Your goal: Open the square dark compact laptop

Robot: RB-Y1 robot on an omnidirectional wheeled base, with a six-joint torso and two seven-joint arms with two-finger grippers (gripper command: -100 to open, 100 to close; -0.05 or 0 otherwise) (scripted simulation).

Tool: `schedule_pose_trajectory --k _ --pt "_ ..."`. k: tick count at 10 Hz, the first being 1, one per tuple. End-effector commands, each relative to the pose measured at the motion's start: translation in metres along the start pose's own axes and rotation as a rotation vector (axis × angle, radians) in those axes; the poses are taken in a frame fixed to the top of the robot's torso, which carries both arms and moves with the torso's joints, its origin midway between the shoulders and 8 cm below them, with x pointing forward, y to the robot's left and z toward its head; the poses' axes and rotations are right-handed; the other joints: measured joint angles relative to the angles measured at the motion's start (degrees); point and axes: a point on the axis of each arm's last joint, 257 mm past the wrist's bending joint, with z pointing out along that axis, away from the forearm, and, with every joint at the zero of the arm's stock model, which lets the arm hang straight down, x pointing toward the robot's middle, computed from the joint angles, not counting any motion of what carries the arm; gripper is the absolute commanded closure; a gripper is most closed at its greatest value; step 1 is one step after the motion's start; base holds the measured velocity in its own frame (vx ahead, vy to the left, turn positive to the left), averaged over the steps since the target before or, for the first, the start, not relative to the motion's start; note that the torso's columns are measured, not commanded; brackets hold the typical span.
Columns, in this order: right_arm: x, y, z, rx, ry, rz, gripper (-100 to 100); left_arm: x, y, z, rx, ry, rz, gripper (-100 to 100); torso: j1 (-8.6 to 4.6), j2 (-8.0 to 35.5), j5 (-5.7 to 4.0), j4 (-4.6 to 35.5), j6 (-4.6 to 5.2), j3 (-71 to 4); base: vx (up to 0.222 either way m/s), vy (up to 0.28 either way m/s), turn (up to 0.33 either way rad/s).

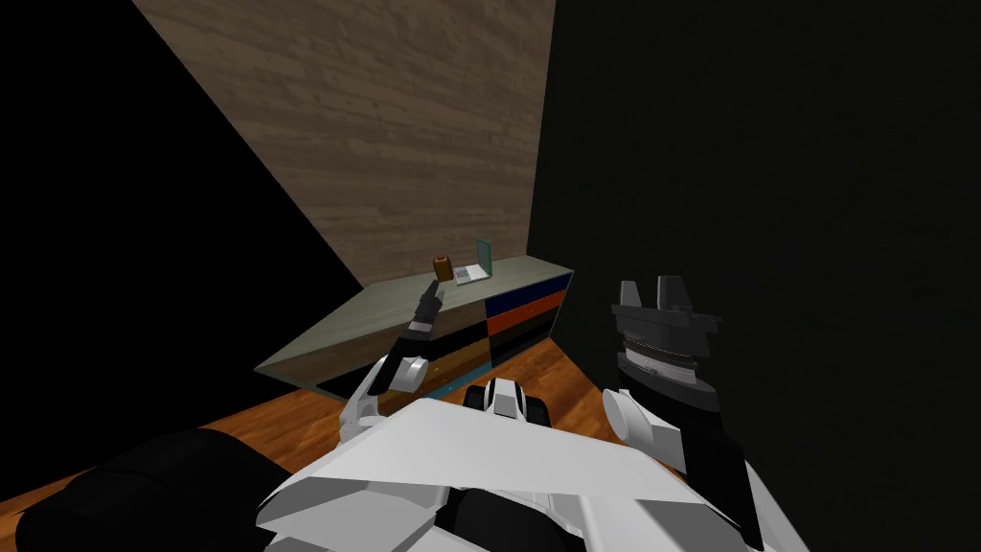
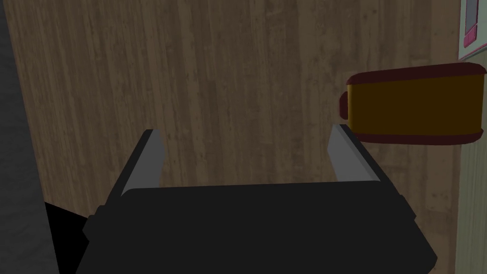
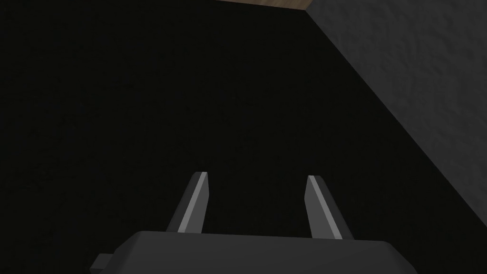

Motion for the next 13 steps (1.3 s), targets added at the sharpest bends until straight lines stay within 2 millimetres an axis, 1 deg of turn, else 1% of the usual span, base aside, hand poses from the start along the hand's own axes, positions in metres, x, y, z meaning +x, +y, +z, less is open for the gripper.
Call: schedule_pose_trajectory --k 1,2,3,4,5,6,7,8,9,10,11,12,13 --pt "0.0 0.0 0.0 0.0 0.0 0.0 0 -0.01 0.008 0.012 -0.036 0.011 0.018 -100 -0.07 -0.03 -0.01 0.0 0.01 -0.01 0.07 -0.094 -0.03" --pt "0.0 0.0 0.0 0.0 0.0 0.0 0 -0.01 0.013 0.011 -0.055 0.013 0.018 -100 -0.17 -0.09 -0.04 -0.02 0.01 -0.05 0.065 -0.074 -0.005" --pt "0.0 0.0 0.0 0.0 0.0 0.0 0 -0.015 0.016 0.017 -0.073 0.017 0.028 -100 -0.08 -0.05 -0.03 -0.02 0.0 -0.03 0.06 -0.065 -0.016" --pt "0.0 0.0 0.0 0.0 0.0 0.0 0 -0.015 0.018 0.017 -0.08 0.018 0.028 -100 -0.03 -0.01 0.0 0.0 0.01 -0.01 0.043 -0.06 -0.009" --pt "0.0 0.0 0.0 0.0 0.0 0.0 0 -0.02 0.022 0.022 -0.102 0.021 0.037 -100 -0.01 0.06 0.0 0.02 0.0 0.04 0.037 -0.076 -0.015" --pt "0.0 0.0 0.0 0.0 0.0 0.0 0 -0.027 0.021 0.028 -0.107 0.023 0.047 -100 -0.09 0.07 -0.02 0.02 0.01 0.05 0.063 -0.114 -0.028" --pt "0.0 0.0 0.0 0.0 0.0 0.0 0 -0.026 0.027 0.027 -0.13 0.025 0.047 -100 -0.21 -0.03 -0.06 0.0 0.01 -0.01 0.055 -0.084 -0.007" --pt "0.0 0.0 0.0 0.0 0.0 0.0 0 -0.033 0.028 0.033 -0.142 0.026 0.058 -100 -0.07 -0.02 -0.03 -0.01 0.0 -0.02 0.054 -0.079 -0.016" --pt "0.0 0.0 0.0 0.0 0.0 0.0 0 -0.033 0.032 0.032 -0.156 0.027 0.058 -100 -0.03 -0.03 0.0 -0.01 0.01 -0.01 0.048 -0.055 -0.011" --pt "0.0 0.0 0.0 0.0 0.0 0.0 0 -0.039 0.033 0.038 -0.172 0.028 0.068 -100 0.05 0.01 0.02 0.0 0.0 0.01 0.046 -0.074 -0.026" --pt "0.0 0.0 0.0 0.0 0.0 0.0 0 -0.039 0.036 0.038 -0.183 0.029 0.068 -100 -0.06 0.01 -0.01 0.01 0.01 0.01 0.039 -0.059 -0.006" --pt "0.0 0.0 0.0 0.0 0.0 0.0 0 -0.047 0.038 0.044 -0.2 0.029 0.079 -100 -0.04 0.03 -0.01 0.01 0.0 0.02 0.064 -0.053 -0.015" --pt "0.0 0.0 0.0 0.0 0.0 0.0 0 -0.047 0.041 0.043 -0.211 0.03 0.08 -100 -0.04 -0.06 -0.01 -0.01 0.01 -0.03 0.051 -0.061 -0.011"
